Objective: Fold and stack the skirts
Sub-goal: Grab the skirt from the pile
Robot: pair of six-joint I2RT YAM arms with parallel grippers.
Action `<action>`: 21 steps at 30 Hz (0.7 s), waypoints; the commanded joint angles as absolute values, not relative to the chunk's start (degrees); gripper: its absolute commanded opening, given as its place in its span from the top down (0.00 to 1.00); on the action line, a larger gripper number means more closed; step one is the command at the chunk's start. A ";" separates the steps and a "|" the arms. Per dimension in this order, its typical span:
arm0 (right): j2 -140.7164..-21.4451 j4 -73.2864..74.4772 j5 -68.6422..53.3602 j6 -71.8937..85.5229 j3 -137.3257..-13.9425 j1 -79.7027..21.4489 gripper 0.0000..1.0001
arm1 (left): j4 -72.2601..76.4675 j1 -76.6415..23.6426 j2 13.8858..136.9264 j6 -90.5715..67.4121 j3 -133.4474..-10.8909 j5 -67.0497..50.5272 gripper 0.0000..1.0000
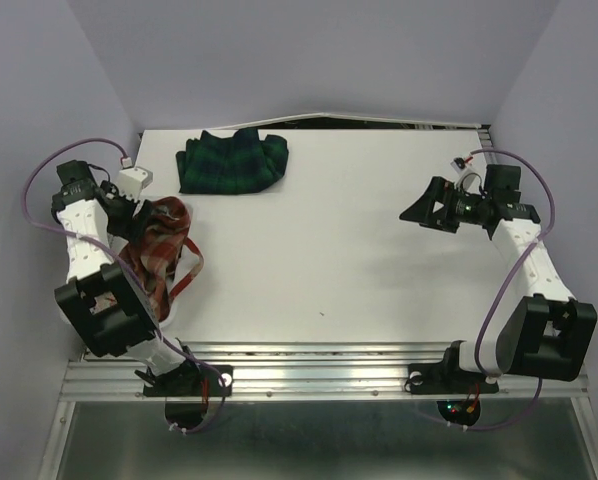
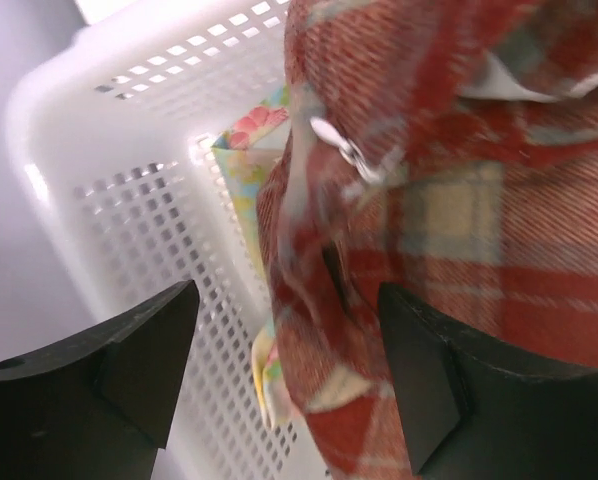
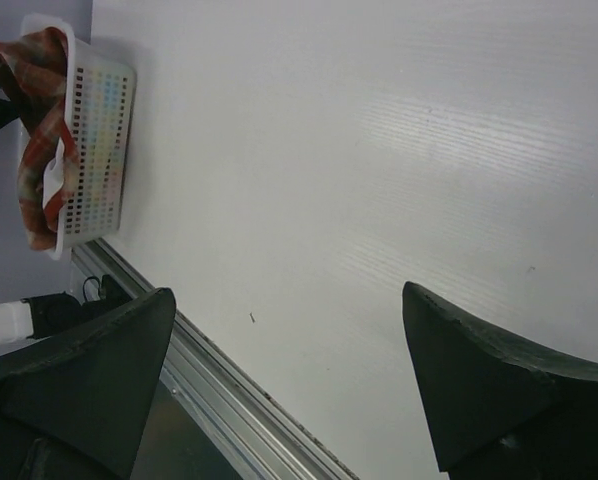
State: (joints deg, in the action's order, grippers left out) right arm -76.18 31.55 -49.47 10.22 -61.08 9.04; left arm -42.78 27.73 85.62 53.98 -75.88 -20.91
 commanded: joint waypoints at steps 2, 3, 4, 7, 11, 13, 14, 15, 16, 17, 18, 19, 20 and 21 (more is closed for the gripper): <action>-74.18 31.64 -49.04 8.61 -60.21 9.40 0.00 | -39.03 27.69 91.65 51.87 -79.88 -22.41 0.19; -74.18 31.73 -48.96 8.44 -60.21 9.40 0.00 | -38.94 27.60 92.63 51.51 -80.50 -23.11 0.21; -74.09 31.82 -48.69 8.35 -60.12 9.40 0.00 | -39.11 27.34 94.55 50.98 -81.81 -23.90 0.26; -74.09 31.90 -48.34 8.18 -60.03 9.40 0.00 | -38.50 27.07 96.67 48.88 -83.05 -25.66 0.35; -74.27 32.34 -48.08 7.91 -60.64 9.40 0.00 | -36.74 26.54 98.00 46.15 -84.46 -26.89 0.60; -74.27 32.52 -48.16 7.91 -60.91 9.40 0.00 | -36.30 26.37 97.82 44.40 -84.99 -27.25 0.78; -74.18 32.61 -48.16 7.82 -61.00 9.40 0.00 | -36.39 26.37 97.74 43.78 -85.43 -27.25 0.88; -74.09 32.69 -48.16 7.82 -61.08 9.40 0.00 | -37.08 26.37 97.56 43.42 -86.30 -27.77 0.98; -73.83 32.78 -48.16 7.91 -61.00 9.40 0.00 | -37.26 26.37 97.04 43.16 -86.57 -27.95 1.00; -73.65 32.78 -48.16 7.82 -61.00 9.40 0.00 | -37.35 26.37 95.64 42.81 -86.75 -28.04 1.00; -73.48 32.70 -48.25 7.82 -61.00 9.40 0.00 | -37.35 26.37 94.67 42.63 -86.92 -28.21 1.00; -73.30 32.70 -48.34 7.91 -61.00 9.40 0.00 | -37.70 26.28 92.74 42.37 -87.10 -28.30 1.00; -73.30 32.70 -48.43 8.00 -61.08 9.40 0.00 | -38.14 26.37 91.85 42.19 -87.88 -28.65 1.00; -73.21 32.70 -48.51 8.09 -61.08 9.40 0.00 | -38.58 26.37 91.06 41.75 -88.41 -29.00 1.00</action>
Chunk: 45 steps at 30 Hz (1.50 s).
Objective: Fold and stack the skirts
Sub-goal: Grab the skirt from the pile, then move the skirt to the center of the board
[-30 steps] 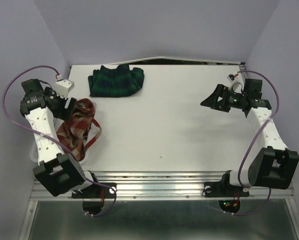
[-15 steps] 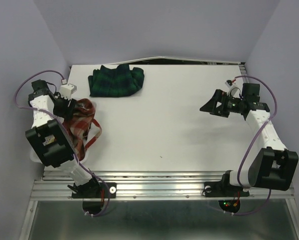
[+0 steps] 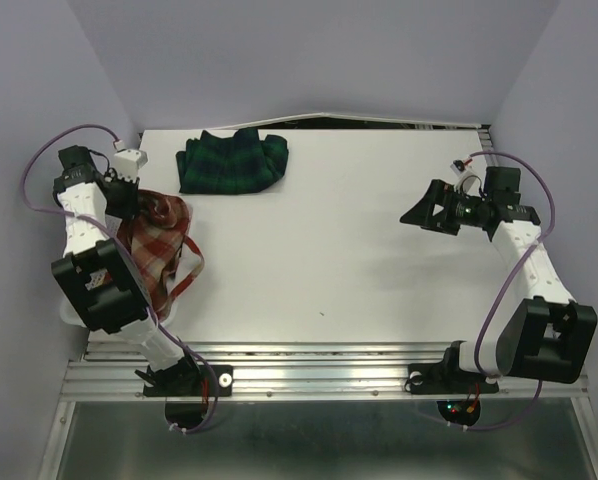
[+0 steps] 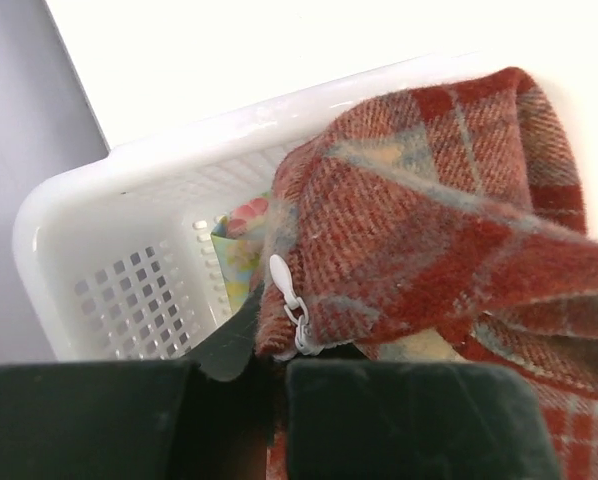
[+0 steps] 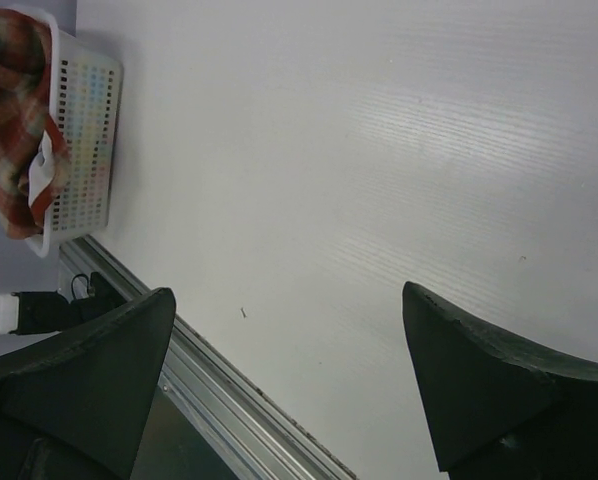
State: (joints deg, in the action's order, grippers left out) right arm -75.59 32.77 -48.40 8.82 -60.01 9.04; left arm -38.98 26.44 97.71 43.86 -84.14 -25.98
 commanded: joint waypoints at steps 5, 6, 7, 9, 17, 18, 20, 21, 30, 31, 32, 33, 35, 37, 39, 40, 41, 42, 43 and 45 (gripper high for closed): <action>-73.04 32.61 -49.39 8.44 -61.52 9.40 0.00 | -43.93 26.63 87.63 39.12 -93.59 -31.72 1.00; -73.12 32.61 -49.57 8.35 -61.87 9.40 0.00 | -44.64 26.63 87.19 38.50 -95.87 -33.12 1.00; -73.21 32.52 -49.83 8.35 -62.05 9.40 0.00 | -45.78 26.63 86.23 36.93 -97.02 -33.92 1.00; -73.21 32.52 -50.01 8.44 -62.40 9.40 0.00 | -46.75 26.63 85.52 34.99 -102.27 -36.28 1.00; -72.86 31.29 -51.15 9.23 -62.58 9.40 0.00 | -51.86 24.62 88.50 22.88 -128.04 -45.08 1.00; -72.86 31.20 -51.15 9.32 -62.67 9.40 0.00 | -51.59 23.57 88.77 21.81 -131.80 -45.17 1.00; -72.86 31.11 -51.07 9.41 -63.10 9.40 0.00 | -49.93 19.09 89.03 19.79 -134.29 -45.17 1.00; -72.86 31.11 -51.06 9.49 -63.28 9.40 0.00 | -48.70 17.07 88.69 17.43 -134.99 -43.70 1.00; -73.91 31.29 -47.20 11.16 -67.40 9.40 0.00 | -35.59 -18.60 86.48 19.41 -121.48 -28.23 1.00; -74.18 32.07 -46.94 10.12 -68.02 9.40 0.00 | -36.64 -21.59 87.35 22.21 -120.33 -23.51 1.00; -75.05 32.95 -46.85 9.32 -68.72 9.40 0.00 | -36.56 -24.58 88.49 23.19 -118.67 -20.77 1.00; -75.49 34.79 -46.76 8.45 -70.30 9.40 0.00 | -36.13 -29.74 89.03 23.46 -114.65 -16.13 1.00; -76.29 36.64 -45.88 5.90 -71.80 9.40 0.00 | -33.23 -33.82 90.52 22.51 -110.06 -13.02 1.00; -77.25 39.54 -43.08 4.05 -73.12 9.40 0.00 | -30.51 -38.20 91.66 19.61 -103.03 -10.21 1.00; -77.52 41.74 -40.01 1.24 -74.53 9.40 0.00 | -25.86 -40.68 93.16 16.72 -98.55 -8.71 1.00; -77.52 43.58 -38.95 0.62 -74.79 9.40 0.00 | -23.06 -42.96 93.95 15.92 -95.13 -8.01 1.00; -77.35 45.25 -37.63 -1.12 -74.97 9.93 0.00 | -21.55 -44.02 95.61 13.82 -92.84 -7.48 1.00; -77.26 45.26 -37.27 -1.66 -75.06 9.93 0.00 | -20.49 -44.99 96.67 13.80 -92.81 -7.21 1.00; -77.26 47.35 -37.09 -2.63 -75.06 10.45 0.00 | -19.17 -46.74 99.29 12.06 -92.12 -7.21 1.00; -77.52 50.60 -36.30 -3.77 -75.50 11.25 0.01 | -18.28 -47.63 102.46 9.50 -93.33 -8.25 1.00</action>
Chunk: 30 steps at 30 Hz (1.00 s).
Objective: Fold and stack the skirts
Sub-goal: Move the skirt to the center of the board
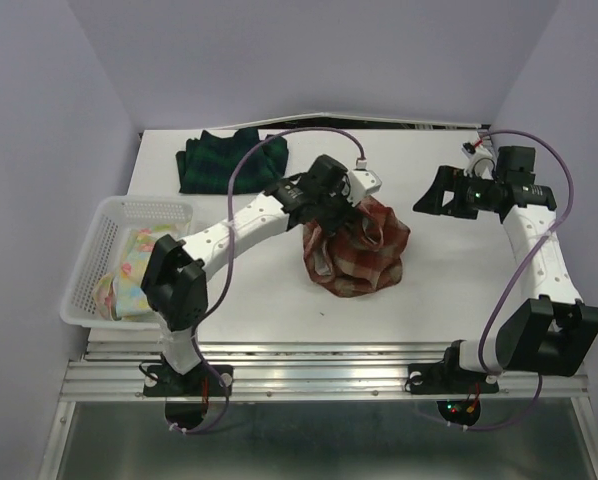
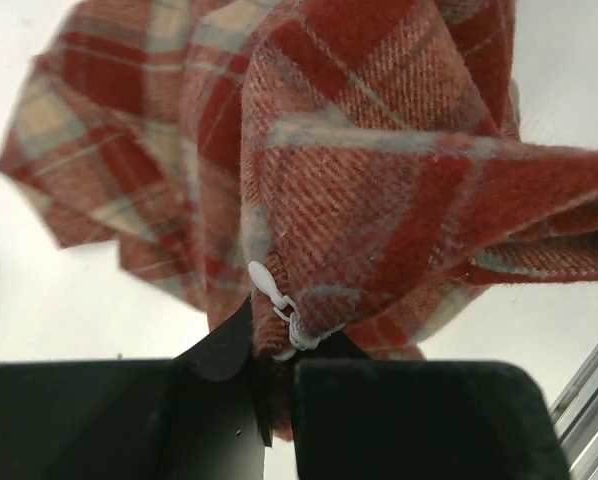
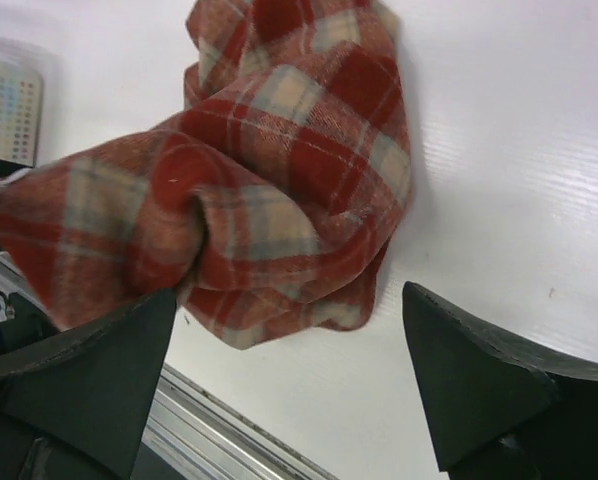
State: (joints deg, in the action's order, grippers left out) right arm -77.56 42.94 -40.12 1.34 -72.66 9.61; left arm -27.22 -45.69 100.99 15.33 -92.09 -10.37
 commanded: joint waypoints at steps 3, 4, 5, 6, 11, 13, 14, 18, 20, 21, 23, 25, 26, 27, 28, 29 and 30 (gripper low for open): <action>-77.87 52.82 -33.85 -5.80 -75.76 12.57 0.02 | -19.59 -47.73 110.81 5.81 -100.07 -14.05 1.00; -77.87 53.61 -33.23 -6.67 -75.59 13.09 0.02 | -21.86 -47.55 113.18 5.71 -102.63 -15.98 1.00; -77.96 53.87 -32.27 -7.03 -75.59 13.10 0.03 | -22.93 -46.77 117.81 5.97 -105.27 -17.56 1.00; -77.96 54.05 -31.91 -7.29 -75.24 13.10 0.03 | -23.81 -45.89 119.78 6.24 -109.99 -19.93 1.00; -79.62 53.70 -35.40 -9.14 -73.48 13.10 0.21 | -28.73 -39.82 131.63 8.43 -123.02 -36.64 0.91; -80.24 53.18 -38.13 -9.32 -72.69 13.10 0.26 | -30.31 -38.24 133.15 10.10 -127.33 -38.58 0.77; -80.51 53.00 -40.49 -8.97 -72.08 13.10 0.30 | -31.54 -37.88 133.15 12.11 -128.05 -39.19 0.63; -80.68 49.40 -41.75 -7.30 -70.23 13.10 0.30 | -33.14 -36.48 126.50 15.81 -125.17 -41.04 0.28; -81.47 48.08 -41.40 -6.25 -70.48 11.87 0.29 | -31.38 -35.78 119.23 17.57 -117.80 -38.59 0.25; -81.82 47.82 -41.40 -5.81 -70.66 11.34 0.29 | -30.85 -35.68 116.83 18.19 -115.16 -37.63 0.23; -82.35 46.50 -40.87 -3.79 -70.93 8.80 0.29 | -28.40 -35.25 109.01 19.51 -105.94 -34.46 0.23; -82.09 43.08 -37.37 -2.12 -70.32 6.43 0.29 | -26.90 -35.16 104.53 19.95 -96.62 -32.18 0.23; -82.00 41.59 -34.05 -0.46 -69.96 3.98 0.28 | -25.42 -35.16 100.67 19.86 -93.46 -31.21 0.23; -82.18 38.96 -32.53 -0.18 -69.44 2.91 0.28 | -24.70 -35.16 99.24 19.43 -87.77 -30.16 0.23; -82.53 37.98 -31.30 -0.18 -69.43 1.94 0.28 | -23.57 -35.24 97.92 18.99 -85.28 -29.71 0.23; -83.66 36.92 -28.94 2.00 -69.61 0.11 0.27 | -22.77 -35.24 95.82 17.42 -82.56 -29.27 0.23; -84.37 35.87 -28.05 2.28 -69.96 -0.52 0.27 | -22.07 -35.33 94.84 16.88 -80.44 -29.27 0.23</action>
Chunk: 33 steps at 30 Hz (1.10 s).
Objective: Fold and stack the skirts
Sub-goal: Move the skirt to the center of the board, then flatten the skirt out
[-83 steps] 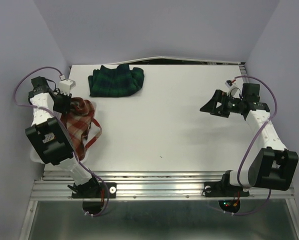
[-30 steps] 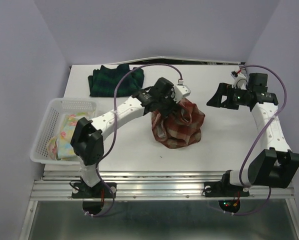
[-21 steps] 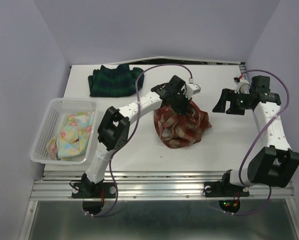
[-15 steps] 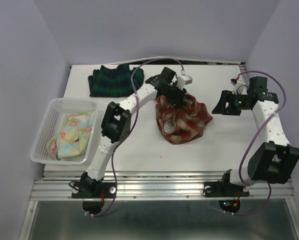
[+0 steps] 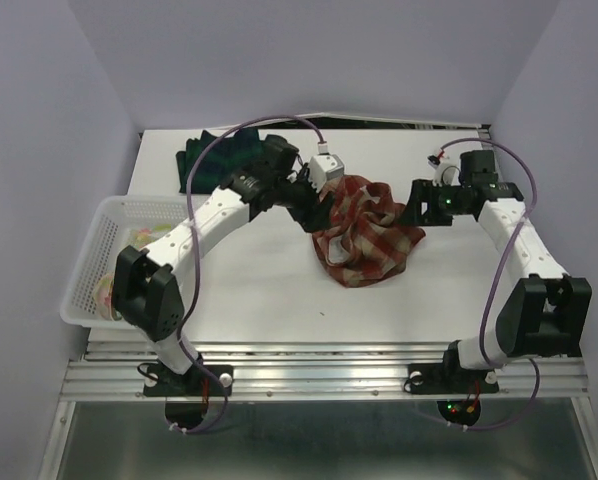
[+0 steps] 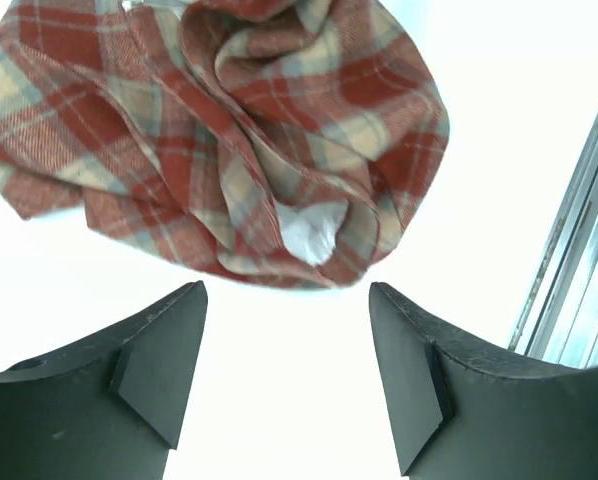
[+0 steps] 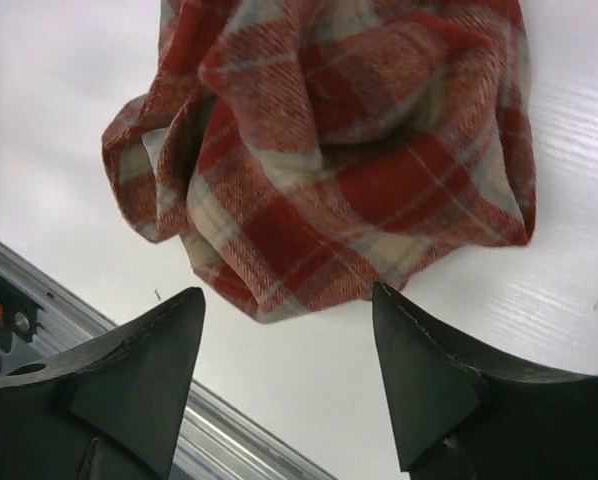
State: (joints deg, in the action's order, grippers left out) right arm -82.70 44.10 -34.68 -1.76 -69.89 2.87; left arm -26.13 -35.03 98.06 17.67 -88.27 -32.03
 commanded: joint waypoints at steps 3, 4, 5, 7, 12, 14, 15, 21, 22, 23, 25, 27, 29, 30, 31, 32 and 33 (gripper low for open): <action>-87.78 32.87 -26.37 3.16 -72.32 -2.62 0.25 | -18.47 -37.60 91.94 15.21 -70.96 -27.00 0.23; -88.76 32.87 -25.93 3.25 -73.29 -3.25 0.25 | -17.41 -37.62 91.50 14.51 -69.88 -25.85 0.23; -89.81 32.96 -25.32 3.34 -75.13 -3.86 0.25 | -15.49 -39.01 91.23 13.63 -69.00 -24.88 0.23; -92.53 33.13 -24.08 4.12 -77.33 -5.09 0.25 | -13.02 -41.03 91.75 10.57 -67.42 -21.82 0.23; -95.71 31.82 -20.49 5.10 -78.40 -7.29 0.28 | -9.23 -43.59 95.00 4.93 -66.80 -16.00 0.25; -96.41 31.20 -18.91 5.01 -78.48 -7.82 0.32 | -8.09 -43.59 96.59 3.69 -67.15 -15.21 0.27; -96.50 31.03 -18.90 4.92 -78.49 -7.82 0.34 | -7.82 -43.51 97.03 3.17 -67.32 -15.12 0.27; -96.24 30.41 -17.23 4.13 -79.54 -7.82 0.65 | -4.31 -43.42 101.06 2.02 -67.93 -16.08 0.32; -96.24 30.85 -17.23 4.04 -80.41 -7.82 0.76 | -4.65 -43.24 103.16 2.46 -69.24 -15.74 0.33; -96.24 31.28 -17.23 4.04 -80.85 -7.82 0.80 | -5.01 -43.16 103.18 2.46 -69.95 -15.38 0.34; -95.80 32.16 -17.23 3.61 -81.82 -7.82 0.91 | -5.45 -42.19 105.29 2.72 -71.71 -15.56 0.44; -95.10 32.95 -17.05 2.82 -83.14 -7.82 0.99 | -5.36 -40.88 105.21 2.73 -72.33 -15.29 0.58; -93.52 33.83 -16.18 1.76 -83.67 -7.82 0.99 | -6.15 -37.99 104.24 3.16 -73.47 -15.29 0.80; -92.91 34.62 -15.04 0.71 -84.37 -7.82 0.99 | -6.76 -36.75 102.93 3.60 -74.09 -15.29 0.95; -92.20 34.80 -14.42 -0.34 -84.72 -7.82 0.99 | -7.64 -35.52 102.14 4.30 -74.79 -15.29 1.00; -90.72 35.15 -13.72 -2.96 -85.07 -7.82 0.99 | -9.65 -32.72 100.48 5.70 -76.71 -15.47 1.00; -89.83 35.50 -12.14 -3.95 -85.86 -7.82 0.99 | -10.89 -31.30 99.68 6.50 -77.86 -15.64 1.00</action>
State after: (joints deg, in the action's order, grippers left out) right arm -95.57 34.79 -16.40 1.67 -81.38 -7.75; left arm -8.69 -37.23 106.63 3.46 -71.94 -16.23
